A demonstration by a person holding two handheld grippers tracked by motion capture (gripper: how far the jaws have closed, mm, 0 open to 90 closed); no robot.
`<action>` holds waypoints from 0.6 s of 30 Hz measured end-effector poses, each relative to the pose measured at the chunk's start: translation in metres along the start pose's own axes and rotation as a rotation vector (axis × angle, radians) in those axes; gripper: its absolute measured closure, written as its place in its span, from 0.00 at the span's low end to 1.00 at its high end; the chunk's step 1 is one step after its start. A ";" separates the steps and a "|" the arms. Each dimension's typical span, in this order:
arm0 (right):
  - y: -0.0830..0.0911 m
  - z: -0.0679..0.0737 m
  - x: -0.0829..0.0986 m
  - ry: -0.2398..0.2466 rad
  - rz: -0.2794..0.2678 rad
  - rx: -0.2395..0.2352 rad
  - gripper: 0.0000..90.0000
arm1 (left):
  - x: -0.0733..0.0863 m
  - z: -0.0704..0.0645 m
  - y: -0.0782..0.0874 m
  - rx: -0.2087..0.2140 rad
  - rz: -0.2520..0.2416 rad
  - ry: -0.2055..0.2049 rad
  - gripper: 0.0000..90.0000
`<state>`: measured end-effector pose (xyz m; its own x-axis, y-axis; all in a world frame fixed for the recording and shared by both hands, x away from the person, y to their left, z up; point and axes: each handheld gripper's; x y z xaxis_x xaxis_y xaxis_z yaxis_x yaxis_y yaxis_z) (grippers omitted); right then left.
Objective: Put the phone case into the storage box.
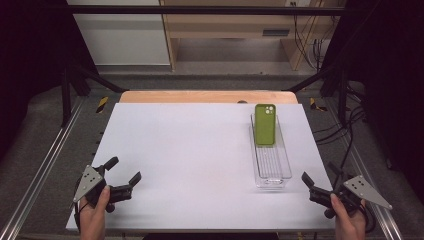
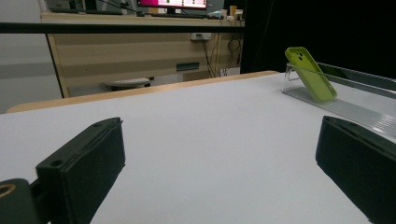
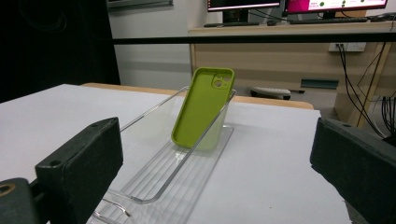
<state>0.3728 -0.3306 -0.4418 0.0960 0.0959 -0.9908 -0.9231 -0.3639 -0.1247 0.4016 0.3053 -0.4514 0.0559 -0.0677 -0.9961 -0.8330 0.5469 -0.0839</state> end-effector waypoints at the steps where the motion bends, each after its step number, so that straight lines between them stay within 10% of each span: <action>1: 0.001 0.000 0.001 0.003 -0.002 0.001 0.03 | 0.000 0.000 0.000 0.002 0.000 -0.002 0.01; 18: -0.005 0.009 0.015 0.019 -0.021 -0.058 0.03 | 0.000 0.000 -0.001 0.006 0.000 -0.011 0.01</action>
<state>0.3760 -0.3193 -0.4551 0.1231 0.0869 -0.9886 -0.8975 -0.4154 -0.1483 0.4022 0.3048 -0.4511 0.0626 -0.0584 -0.9963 -0.8297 0.5518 -0.0844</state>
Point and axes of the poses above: each handheld gripper's, and its own axes: y roughly backward along the jaws, x roughly out of its underside, z roughly to its left, and after that the axes turned 12 degrees about -z, right-handed
